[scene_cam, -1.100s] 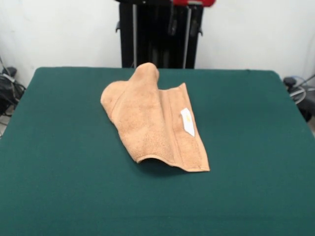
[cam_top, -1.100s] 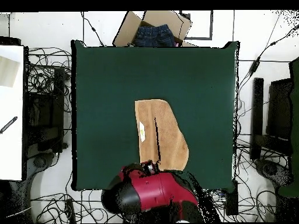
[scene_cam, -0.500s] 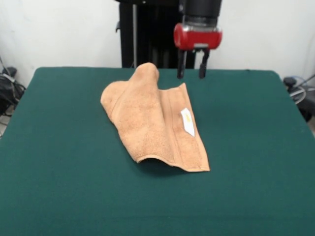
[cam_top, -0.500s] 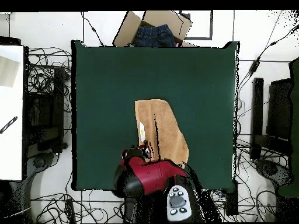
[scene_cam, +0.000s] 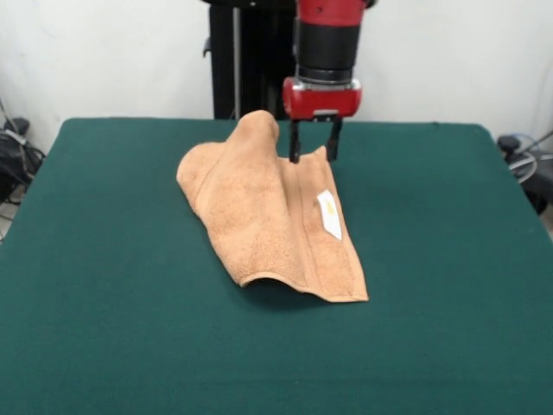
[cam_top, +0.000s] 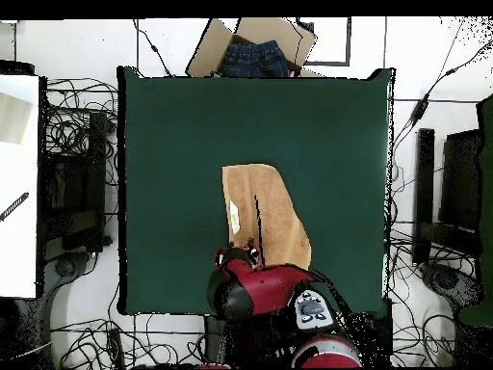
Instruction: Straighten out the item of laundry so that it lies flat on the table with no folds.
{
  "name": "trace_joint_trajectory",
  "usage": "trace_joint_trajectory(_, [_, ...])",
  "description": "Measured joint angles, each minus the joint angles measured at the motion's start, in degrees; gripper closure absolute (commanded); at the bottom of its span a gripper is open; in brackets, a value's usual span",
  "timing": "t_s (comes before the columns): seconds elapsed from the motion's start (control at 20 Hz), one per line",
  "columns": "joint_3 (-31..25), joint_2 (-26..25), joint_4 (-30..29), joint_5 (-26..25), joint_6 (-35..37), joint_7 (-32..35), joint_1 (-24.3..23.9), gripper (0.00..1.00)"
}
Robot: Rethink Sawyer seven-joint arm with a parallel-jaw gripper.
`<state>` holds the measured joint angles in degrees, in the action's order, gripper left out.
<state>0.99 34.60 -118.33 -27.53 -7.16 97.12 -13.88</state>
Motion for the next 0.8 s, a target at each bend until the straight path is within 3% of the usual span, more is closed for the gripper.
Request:
trace_joint_trajectory(0.25, [0.02,-1.85,0.14,0.0,0.0,0.0,-1.63,0.0])
trace_joint_trajectory(0.8, [0.22,-7.4,3.26,0.02,-1.96,0.0,-0.27,0.0])
